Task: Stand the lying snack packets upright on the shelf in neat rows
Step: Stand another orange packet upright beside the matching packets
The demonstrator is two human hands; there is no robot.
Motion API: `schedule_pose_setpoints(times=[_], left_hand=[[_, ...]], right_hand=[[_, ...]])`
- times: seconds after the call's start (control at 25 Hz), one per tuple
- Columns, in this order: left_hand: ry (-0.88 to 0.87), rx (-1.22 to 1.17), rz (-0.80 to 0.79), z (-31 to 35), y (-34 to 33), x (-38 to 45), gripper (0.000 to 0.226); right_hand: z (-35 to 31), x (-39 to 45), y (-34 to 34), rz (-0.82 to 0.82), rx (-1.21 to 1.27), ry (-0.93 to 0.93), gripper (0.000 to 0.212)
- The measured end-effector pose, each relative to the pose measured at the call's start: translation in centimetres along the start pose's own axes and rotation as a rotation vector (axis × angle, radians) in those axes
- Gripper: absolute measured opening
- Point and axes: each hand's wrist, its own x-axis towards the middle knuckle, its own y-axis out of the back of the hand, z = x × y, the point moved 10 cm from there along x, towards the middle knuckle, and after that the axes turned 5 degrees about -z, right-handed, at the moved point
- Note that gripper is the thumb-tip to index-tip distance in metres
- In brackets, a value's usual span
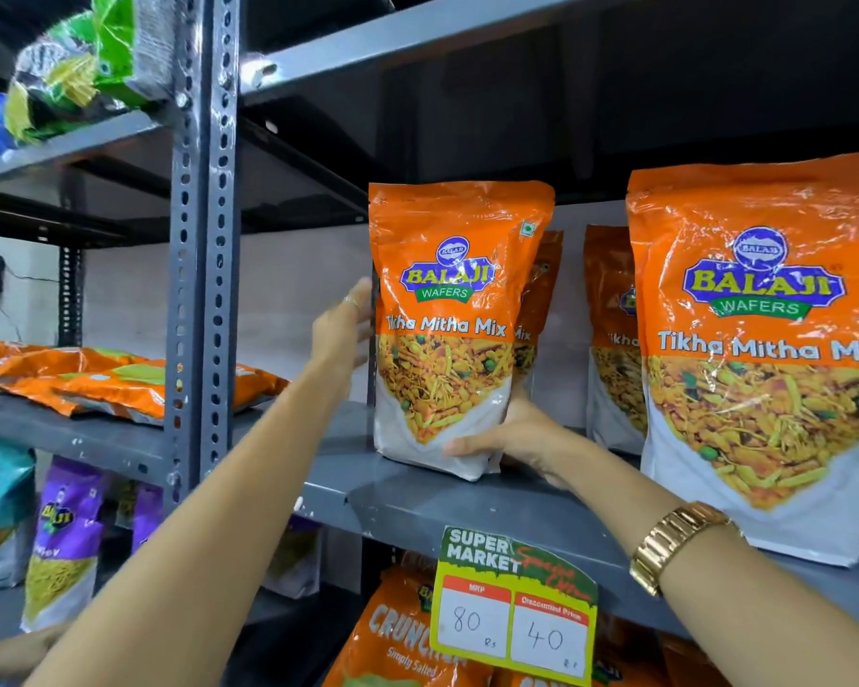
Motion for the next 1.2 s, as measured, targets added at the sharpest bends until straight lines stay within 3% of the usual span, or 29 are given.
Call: schedule_pose_setpoints(times=[0.08, 0.24, 0.4, 0.6, 0.72, 0.96, 1.12, 1.2], left_hand=[[0.067, -0.021, -0.026, 1.8, -1.5, 1.6, 0.047], [0.092, -0.011, 0.117, 2.6, -1.2, 3.6, 0.028], [0.068, -0.077, 0.176, 1.9, -0.5, 3.4, 0.029], [0.157, 0.067, -0.196, -3.8, -2.3, -0.4, 0.048], [0.186, -0.072, -0.315, -7.5, -2.9, -1.2, 0.05], [0.163, -0.052, -0.221, -8.5, -1.3, 0.1, 0.058], [0.195, 0.007, -0.182, -8.5, -1.1, -0.7, 0.067], [0.132, 0.139, -0.033, -7.7, 0.6, -1.0, 0.069]], right_hand=[[0.1, 0.1, 0.1, -0.015, 0.054, 0.01, 0.118], [-0.2, -0.2, -0.5, -0.053, 0.025, 0.041, 0.1], [0.2, -0.1, -0.4, -0.039, 0.02, 0.003, 0.104], [0.4, 0.2, -0.6, -0.052, 0.044, 0.01, 0.103], [0.8, 0.3, -0.3, -0.03, 0.078, -0.016, 0.111], [1.2, 0.7, -0.9, -0.029, 0.028, -0.039, 0.122], [0.7, 0.3, -1.0, -0.053, 0.042, -0.039, 0.114], [0.3, -0.4, -0.9, 0.005, 0.053, -0.063, 0.12]])
